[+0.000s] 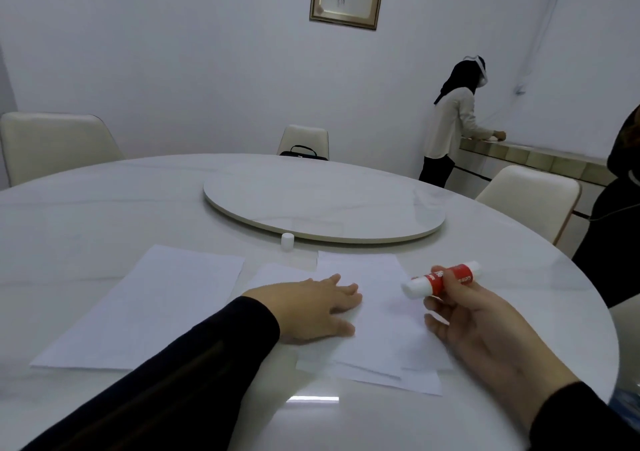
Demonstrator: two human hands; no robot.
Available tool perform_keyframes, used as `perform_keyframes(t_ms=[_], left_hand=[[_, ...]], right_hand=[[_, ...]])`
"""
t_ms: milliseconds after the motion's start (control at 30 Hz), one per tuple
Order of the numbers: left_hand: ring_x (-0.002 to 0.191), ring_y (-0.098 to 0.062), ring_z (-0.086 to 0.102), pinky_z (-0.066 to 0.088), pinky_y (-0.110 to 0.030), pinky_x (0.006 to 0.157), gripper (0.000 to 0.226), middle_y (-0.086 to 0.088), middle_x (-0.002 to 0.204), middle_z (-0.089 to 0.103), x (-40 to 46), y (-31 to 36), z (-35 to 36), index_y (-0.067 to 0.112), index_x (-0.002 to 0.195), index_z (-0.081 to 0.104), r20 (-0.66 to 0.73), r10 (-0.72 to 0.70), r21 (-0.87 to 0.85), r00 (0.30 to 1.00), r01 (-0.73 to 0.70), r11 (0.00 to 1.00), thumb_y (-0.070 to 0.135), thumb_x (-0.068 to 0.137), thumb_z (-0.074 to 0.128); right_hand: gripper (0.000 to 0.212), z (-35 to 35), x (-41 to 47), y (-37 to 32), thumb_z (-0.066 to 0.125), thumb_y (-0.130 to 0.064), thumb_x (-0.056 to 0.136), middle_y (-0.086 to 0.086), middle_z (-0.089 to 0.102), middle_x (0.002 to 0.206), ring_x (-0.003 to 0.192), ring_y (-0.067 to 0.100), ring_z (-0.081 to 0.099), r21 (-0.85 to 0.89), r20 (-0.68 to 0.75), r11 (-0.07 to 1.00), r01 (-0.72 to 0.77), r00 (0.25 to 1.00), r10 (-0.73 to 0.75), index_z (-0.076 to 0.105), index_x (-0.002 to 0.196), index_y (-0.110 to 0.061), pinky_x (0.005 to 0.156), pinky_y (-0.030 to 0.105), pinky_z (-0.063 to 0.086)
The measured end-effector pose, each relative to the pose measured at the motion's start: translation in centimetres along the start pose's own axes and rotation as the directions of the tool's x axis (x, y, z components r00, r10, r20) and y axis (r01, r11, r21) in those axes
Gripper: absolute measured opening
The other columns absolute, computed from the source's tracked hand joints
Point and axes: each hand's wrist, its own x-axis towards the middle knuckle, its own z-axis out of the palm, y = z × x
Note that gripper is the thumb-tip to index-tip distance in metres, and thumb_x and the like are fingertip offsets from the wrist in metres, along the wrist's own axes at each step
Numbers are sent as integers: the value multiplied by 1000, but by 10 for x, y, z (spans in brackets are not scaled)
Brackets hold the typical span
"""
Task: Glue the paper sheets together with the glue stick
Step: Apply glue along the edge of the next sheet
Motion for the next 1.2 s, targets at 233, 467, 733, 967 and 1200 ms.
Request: perform_keyframes(t_ms=[233, 467, 733, 967, 1200], left_hand=[[140, -12, 24, 20, -30, 114, 53, 12, 155, 24, -26, -10, -10, 36, 146, 25, -177, -229, -174, 957, 198, 965, 40, 95, 42], [146, -19, -3, 4, -43, 117, 72, 4, 160, 0, -33, -15, -6, 32, 149, 11, 29, -281, 75, 959, 278, 958, 53, 90, 46], [144, -3, 11, 8, -27, 114, 57, 23, 156, 9, -35, -38, -13, 41, 145, 24, -85, -255, -218, 963, 231, 948, 35, 93, 46], [146, -9, -5, -3, -32, 118, 61, 7, 159, -3, -10, -38, 21, 26, 151, 5, -215, -220, -23, 952, 220, 975, 50, 97, 21], [145, -7, -9, -6, -32, 117, 63, 11, 158, -9, -6, -40, 23, 26, 150, -3, -196, -233, 23, 953, 242, 970, 52, 96, 18]], right_hand=[[29, 8, 9, -6, 64, -25, 74, 9, 70, 89, 79, 22, 64, -119, 32, 993, 12, 999, -9, 66, 98, -11, 76, 36, 50], [12, 36, 40, 13, 53, -20, 92, 10, 68, 93, 89, 23, 64, -16, 9, 1000, -1, 1000, 1, 61, 94, -11, 84, 36, 49], [11, 35, 41, 17, 61, -19, 87, 2, 72, 83, 81, 19, 67, -110, 16, 990, 85, 996, -83, 64, 96, -14, 80, 32, 50], [14, 83, 54, 1, 70, -14, 82, 3, 70, 90, 82, 17, 67, -485, 145, 822, 300, 954, -263, 64, 93, -18, 77, 32, 54], [12, 112, 89, 28, 68, -19, 81, -3, 64, 89, 82, 13, 58, -732, 165, 594, 333, 933, -320, 61, 91, -19, 64, 21, 41]])
